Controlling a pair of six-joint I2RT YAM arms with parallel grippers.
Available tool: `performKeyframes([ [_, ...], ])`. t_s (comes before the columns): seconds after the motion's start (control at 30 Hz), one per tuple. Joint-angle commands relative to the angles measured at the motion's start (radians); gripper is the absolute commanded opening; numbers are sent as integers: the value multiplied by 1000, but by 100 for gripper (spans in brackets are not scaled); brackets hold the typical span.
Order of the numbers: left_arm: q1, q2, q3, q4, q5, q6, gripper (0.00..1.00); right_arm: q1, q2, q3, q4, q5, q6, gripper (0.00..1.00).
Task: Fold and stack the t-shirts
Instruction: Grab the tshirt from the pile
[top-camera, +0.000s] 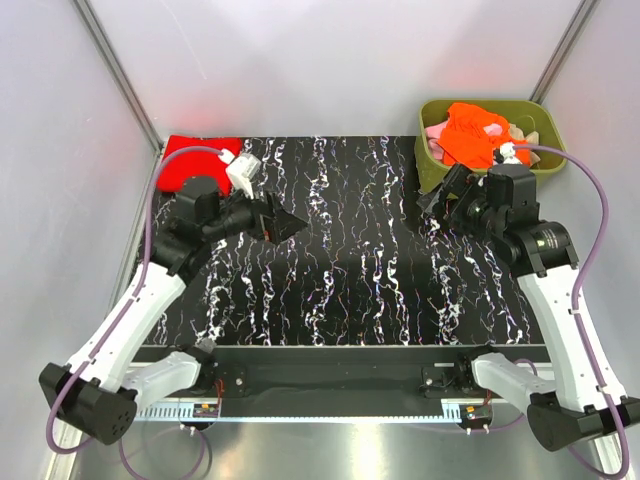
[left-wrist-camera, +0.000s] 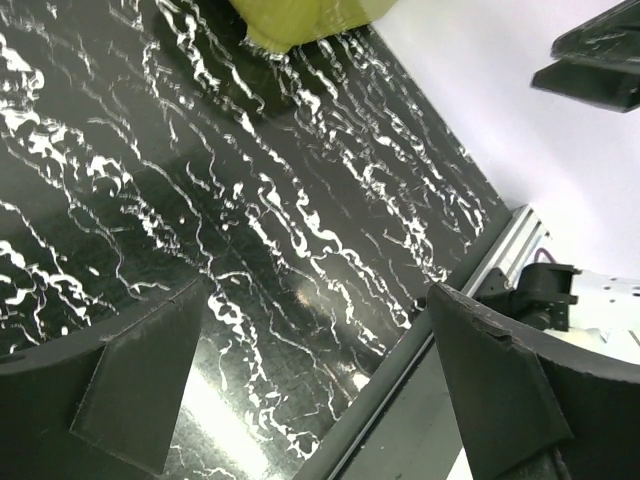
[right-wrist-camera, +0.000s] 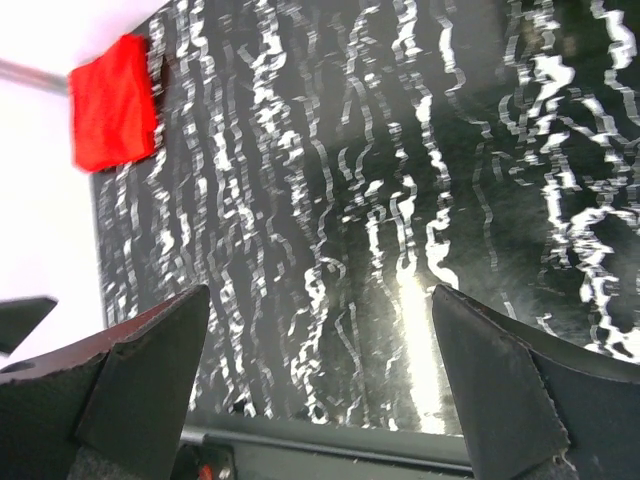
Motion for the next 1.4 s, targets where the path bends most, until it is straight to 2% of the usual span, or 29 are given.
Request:
performKeyframes([
  [0.0, -3, 43, -35, 70, 11, 17, 99, -2, 13, -8, 57, 106, -32, 100],
  [0.1, -1, 68, -30, 60, 48, 7, 99, -2, 71, 33, 80, 288, -107, 100],
  [0.13, -3, 65, -30, 57, 45, 4, 99, -4, 94, 53, 92, 398, -135, 100],
  [0.2, -3, 53, -39, 60, 33, -2, 99, -52, 183, 124, 144, 455, -218, 100],
  [0.33, -1, 24, -56, 72, 13, 0, 99, -232, 383, 309, 157, 379, -249, 100],
  [0.47, -1, 4, -64, 72, -14, 1, 99, -292, 611, 508, 158, 359, -318, 92],
  [0.63, 0, 2, -64, 61, -30, 13, 99, -339, 803, 680, 151, 267, -381, 62],
  [0.77, 0, 7, -55, 41, -53, 24, 99, -393, 964, 789, 138, 183, -382, 65],
  [0.9, 28, 36, -46, 35, -37, 15, 99, -398, 1064, 865, 92, 264, -291, 66],
  [1.03, 45, 54, -42, 35, -17, 9, 99, -401, 1153, 932, 94, 249, -284, 71],
  [1.1, 48, 64, -44, 35, -14, 6, 99, -401, 1222, 975, 94, 232, -301, 69],
  [1.13, 48, 70, -44, 35, -12, 3, 99, -402, 1242, 1013, 86, 229, -306, 65],
  [1.23, 52, 74, -44, 35, -18, 4, 99, -413, 1305, 1111, 53, 238, -307, 27],
  [1.27, 54, 74, -46, 35, -20, 4, 99, -415, 1309, 1139, 42, 253, -312, 3],
  [1.3, 56, 74, -46, 35, -20, 4, 99, -416, 1311, 1165, 31, 285, -318, 0],
  [1.37, 56, 77, -46, 35, -20, 1, 99, -416, 1290, 1236, 8, 311, -344, 0],
])
